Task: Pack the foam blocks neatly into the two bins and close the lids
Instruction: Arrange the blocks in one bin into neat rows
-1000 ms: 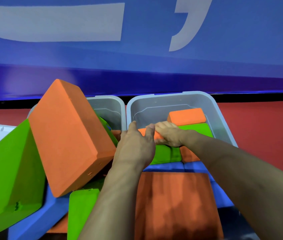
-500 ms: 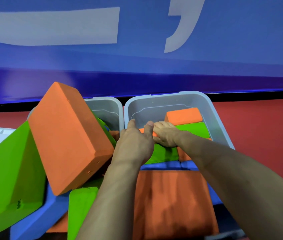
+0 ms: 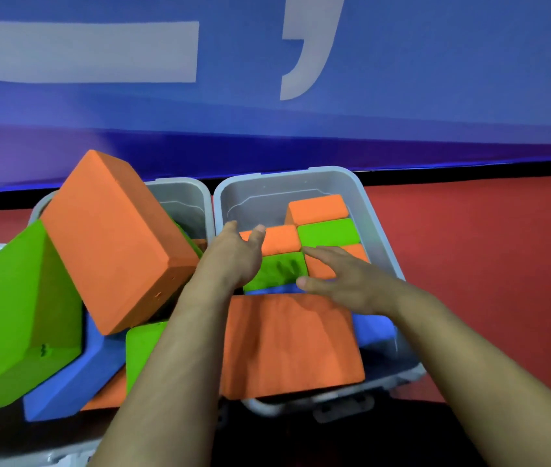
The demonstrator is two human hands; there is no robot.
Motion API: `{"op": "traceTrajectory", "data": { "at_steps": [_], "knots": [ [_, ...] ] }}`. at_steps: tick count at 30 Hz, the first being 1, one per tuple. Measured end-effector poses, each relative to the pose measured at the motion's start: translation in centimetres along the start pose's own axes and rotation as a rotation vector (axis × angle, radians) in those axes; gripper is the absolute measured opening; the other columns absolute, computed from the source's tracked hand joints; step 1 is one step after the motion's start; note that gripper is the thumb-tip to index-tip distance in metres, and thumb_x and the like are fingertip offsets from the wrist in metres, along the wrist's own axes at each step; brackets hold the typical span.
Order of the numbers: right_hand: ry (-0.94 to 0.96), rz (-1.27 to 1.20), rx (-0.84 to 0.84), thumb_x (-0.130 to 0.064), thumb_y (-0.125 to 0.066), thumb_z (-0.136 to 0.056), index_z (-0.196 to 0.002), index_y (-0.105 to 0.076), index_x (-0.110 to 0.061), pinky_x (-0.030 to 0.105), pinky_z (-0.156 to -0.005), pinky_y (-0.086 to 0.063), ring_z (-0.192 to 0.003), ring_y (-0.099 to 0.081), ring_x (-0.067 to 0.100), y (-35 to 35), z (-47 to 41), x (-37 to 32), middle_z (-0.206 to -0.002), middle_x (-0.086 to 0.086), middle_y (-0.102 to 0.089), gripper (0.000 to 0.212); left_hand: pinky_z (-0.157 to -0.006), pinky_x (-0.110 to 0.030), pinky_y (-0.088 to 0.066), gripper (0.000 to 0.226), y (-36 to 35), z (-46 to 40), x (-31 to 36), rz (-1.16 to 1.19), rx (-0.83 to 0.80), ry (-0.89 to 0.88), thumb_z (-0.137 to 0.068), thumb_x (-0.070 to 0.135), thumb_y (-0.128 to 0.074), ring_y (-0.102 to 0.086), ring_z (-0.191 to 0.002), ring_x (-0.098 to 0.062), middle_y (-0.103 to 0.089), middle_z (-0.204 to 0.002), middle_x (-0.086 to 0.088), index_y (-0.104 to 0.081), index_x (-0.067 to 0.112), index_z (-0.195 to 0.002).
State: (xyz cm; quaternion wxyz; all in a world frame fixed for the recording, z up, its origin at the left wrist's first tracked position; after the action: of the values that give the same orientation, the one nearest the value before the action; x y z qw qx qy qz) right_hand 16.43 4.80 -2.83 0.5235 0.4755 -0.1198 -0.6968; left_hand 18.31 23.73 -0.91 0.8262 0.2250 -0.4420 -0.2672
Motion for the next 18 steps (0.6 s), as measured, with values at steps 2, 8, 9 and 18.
{"op": "traceTrajectory", "data": {
  "at_steps": [2, 8, 9, 18],
  "knots": [
    [0.003, 0.055, -0.056, -0.056, -0.056, -0.097, -0.16, -0.026, -0.029, 0.024, -0.119, -0.019, -0.151, -0.024, 0.012, -0.9, 1.4, -1.3, -0.166, -0.002, -0.023, 0.075, -0.111, -0.035, -0.034, 0.066, -1.0, 0.2, -1.7, -0.076, -0.061, 0.062, -0.105, 0.048, -0.043, -0.042, -0.143, -0.032, -0.042, -0.157, -0.019, -0.033, 0.004, -0.154],
    [0.035, 0.24, -0.19, -0.06, -0.05, -0.098, -0.16, -0.022, -0.035, 0.033, -0.121, -0.027, -0.151, -0.029, 0.019, -4.2, 1.9, -4.3, -0.165, -0.002, -0.028, 0.072, -0.11, -0.033, -0.042, 0.068, -3.5, 1.6, -6.7, -0.285, -0.273, 0.285, -0.105, 0.051, -0.041, -0.053, -0.134, -0.032, -0.051, -0.15, -0.019, -0.047, -0.001, -0.147],
    [0.046, 0.261, -0.208, -0.06, -0.051, -0.098, -0.16, -0.022, -0.037, 0.035, -0.119, -0.03, -0.149, -0.032, 0.019, -4.8, 2.1, -4.4, -0.164, -0.004, -0.032, 0.072, -0.11, -0.032, -0.04, 0.067, -4.1, 2.0, -6.6, -0.332, -0.325, 0.289, -0.106, 0.051, -0.038, -0.05, -0.137, -0.031, -0.047, -0.153, -0.018, -0.046, -0.001, -0.148],
    [0.019, 0.133, -0.255, -0.062, -0.039, -0.102, -0.156, -0.028, -0.038, 0.03, -0.111, -0.034, -0.143, -0.042, 0.018, -3.6, 2.7, -4.4, -0.159, -0.006, -0.041, 0.061, -0.106, -0.046, -0.047, 0.071, -5.7, 3.2, -2.9, -0.086, -0.311, 0.27, -0.104, 0.064, -0.015, -0.051, -0.134, -0.037, -0.043, -0.156, -0.018, -0.037, 0.021, -0.156]
  ]
}}
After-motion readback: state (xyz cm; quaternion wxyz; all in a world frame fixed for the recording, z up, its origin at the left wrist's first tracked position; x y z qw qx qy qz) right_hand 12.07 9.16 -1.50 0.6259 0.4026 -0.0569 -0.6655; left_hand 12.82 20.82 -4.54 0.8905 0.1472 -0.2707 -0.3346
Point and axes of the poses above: each hand's wrist, its own z-axis away from the middle knuckle, its own y-axis out of the back of the hand, x = y × z, the point moved 10 cm from there along -z, towards the middle knuckle
